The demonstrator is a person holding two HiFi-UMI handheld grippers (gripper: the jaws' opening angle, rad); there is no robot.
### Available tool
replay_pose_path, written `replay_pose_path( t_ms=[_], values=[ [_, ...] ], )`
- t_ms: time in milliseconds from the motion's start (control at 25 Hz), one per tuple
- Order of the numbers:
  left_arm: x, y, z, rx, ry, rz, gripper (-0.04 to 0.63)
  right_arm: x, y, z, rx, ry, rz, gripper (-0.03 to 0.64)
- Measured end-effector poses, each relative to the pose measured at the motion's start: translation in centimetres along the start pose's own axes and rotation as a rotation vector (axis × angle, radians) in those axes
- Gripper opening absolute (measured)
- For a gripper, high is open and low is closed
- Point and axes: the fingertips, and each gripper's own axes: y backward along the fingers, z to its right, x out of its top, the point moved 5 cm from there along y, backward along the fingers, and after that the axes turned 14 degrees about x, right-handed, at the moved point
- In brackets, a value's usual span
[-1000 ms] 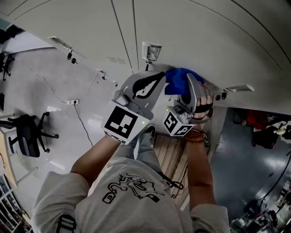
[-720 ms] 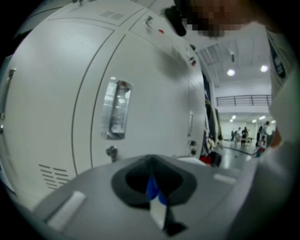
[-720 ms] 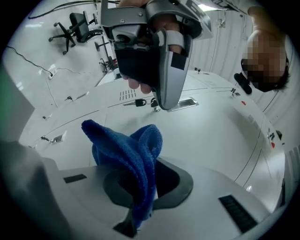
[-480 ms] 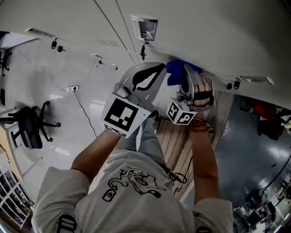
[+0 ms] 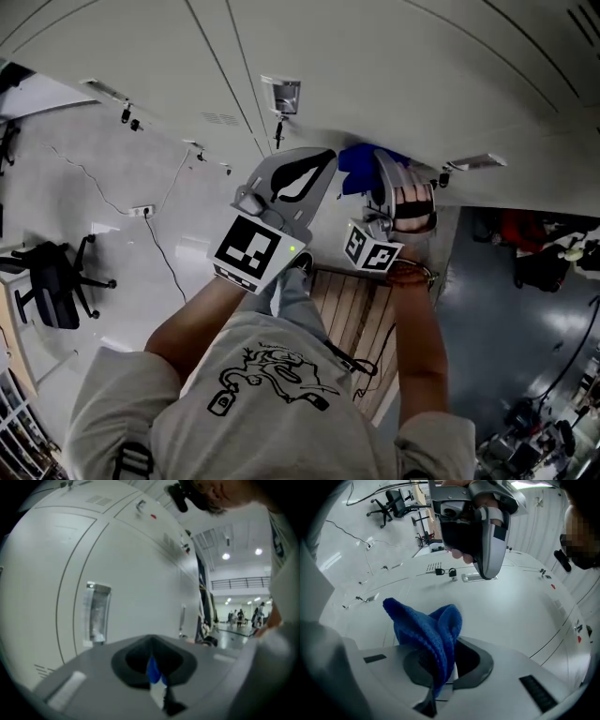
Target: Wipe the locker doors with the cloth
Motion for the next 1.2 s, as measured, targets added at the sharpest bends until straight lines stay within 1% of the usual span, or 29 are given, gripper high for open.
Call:
replay_pose_path(
  t_ms=[200,280,560,720,840,1000,1080,1200],
  values=[
    [3.4,1.5,0.2,-0.007,-0.013,0.046,0.003,1.3,2.4,5.9,-0.078,0.003,0.001,0.031],
    [5.0,1.8,0.1,-0.002,-0.011,0.077,0.003,1.5,3.3,9.0,-0.13,0.012,0.006,0.031],
    [10.2,2.8,-0.4,0.005,-0.051,0.176,0.003,1.8,7.0,21.0,-0.343,0.007,0.003,0.031],
    [13.0,3.5,-0.7,0.01,-0.085,0.228,0.003,2.0,8.6,25.6,-0.427,-0.032,0.01,0.031],
    [14.2,3.9,-1.1,0.019,-0.1,0.251,0.003,2.1,9.0,27.0,-0.469,-0.095,0.02,0.031],
    [13.9,4.4,-2.2,0.043,-0.101,0.24,0.003,2.7,8.6,26.3,-0.492,-0.162,0.028,0.029],
    [13.2,4.7,-3.0,0.059,-0.095,0.222,0.003,3.6,7.8,25.1,-0.475,-0.182,0.043,0.029],
    [12.0,5.2,-4.3,0.086,-0.089,0.193,0.003,5.6,6.0,22.2,-0.413,-0.202,0.079,0.029]
  ],
)
